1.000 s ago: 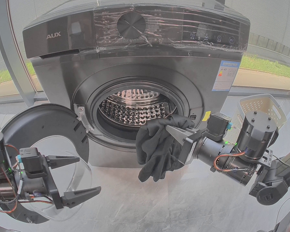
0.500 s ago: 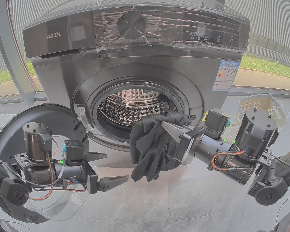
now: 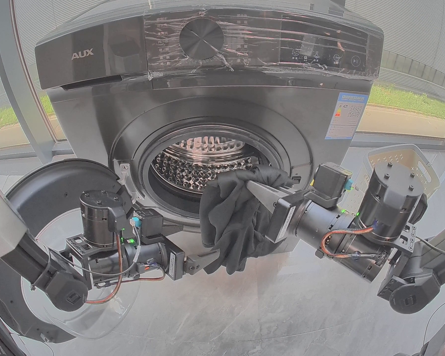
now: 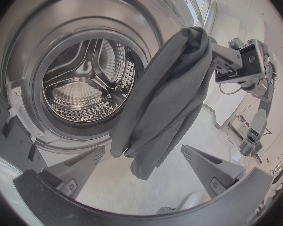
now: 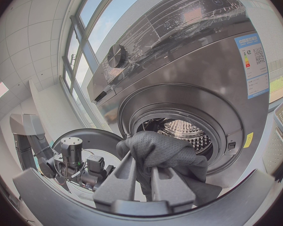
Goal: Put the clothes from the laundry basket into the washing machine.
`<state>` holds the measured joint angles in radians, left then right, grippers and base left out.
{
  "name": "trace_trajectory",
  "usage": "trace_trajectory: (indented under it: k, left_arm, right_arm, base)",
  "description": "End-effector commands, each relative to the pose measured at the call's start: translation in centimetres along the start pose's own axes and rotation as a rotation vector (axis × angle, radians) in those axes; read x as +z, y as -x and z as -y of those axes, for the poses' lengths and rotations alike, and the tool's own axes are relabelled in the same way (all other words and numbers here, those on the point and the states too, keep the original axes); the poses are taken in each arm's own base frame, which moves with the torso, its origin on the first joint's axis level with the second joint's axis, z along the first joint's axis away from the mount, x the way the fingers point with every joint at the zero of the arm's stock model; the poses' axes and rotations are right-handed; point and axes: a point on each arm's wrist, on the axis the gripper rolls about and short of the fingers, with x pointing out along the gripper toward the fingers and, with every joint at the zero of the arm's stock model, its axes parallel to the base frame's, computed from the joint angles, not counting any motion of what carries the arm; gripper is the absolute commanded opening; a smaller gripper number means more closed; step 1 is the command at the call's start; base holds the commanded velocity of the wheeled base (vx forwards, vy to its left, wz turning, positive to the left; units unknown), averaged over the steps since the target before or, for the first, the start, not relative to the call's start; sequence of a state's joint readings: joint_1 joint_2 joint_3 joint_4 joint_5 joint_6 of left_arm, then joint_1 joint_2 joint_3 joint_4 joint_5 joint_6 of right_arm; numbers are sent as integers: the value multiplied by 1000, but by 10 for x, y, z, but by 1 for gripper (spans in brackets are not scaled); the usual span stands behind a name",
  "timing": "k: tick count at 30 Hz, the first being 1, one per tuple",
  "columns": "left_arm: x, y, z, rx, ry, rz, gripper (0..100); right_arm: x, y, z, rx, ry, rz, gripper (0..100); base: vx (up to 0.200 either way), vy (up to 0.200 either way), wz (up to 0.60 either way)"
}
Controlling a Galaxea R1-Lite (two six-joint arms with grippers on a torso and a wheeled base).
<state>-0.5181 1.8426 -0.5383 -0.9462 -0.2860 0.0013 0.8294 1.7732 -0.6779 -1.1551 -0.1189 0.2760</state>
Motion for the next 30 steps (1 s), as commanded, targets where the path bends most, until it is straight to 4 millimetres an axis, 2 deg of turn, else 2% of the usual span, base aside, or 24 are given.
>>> trace_trajectory:
  k: [1, 6, 16, 30]
  left_arm:
    - [-11, -9, 6, -2, 11, -32, 100]
    - [-13, -10, 14, -34, 5, -44, 100]
    - [-21, -27, 11, -51, -3, -11, 100]
    - [-16, -37, 34, -149, 18, 19, 100]
  right_arm:
    - [-1, -5, 0, -16, 0, 6, 0]
    - [-4, -9, 0, -21, 0, 1, 0]
    - [-6, -9, 1, -22, 1, -3, 0]
    - [-5, -8, 1, -31, 1, -1, 0]
  base:
    - [0, 0, 0]
    - [0, 0, 0]
    - [0, 0, 0]
    - [0, 0, 0]
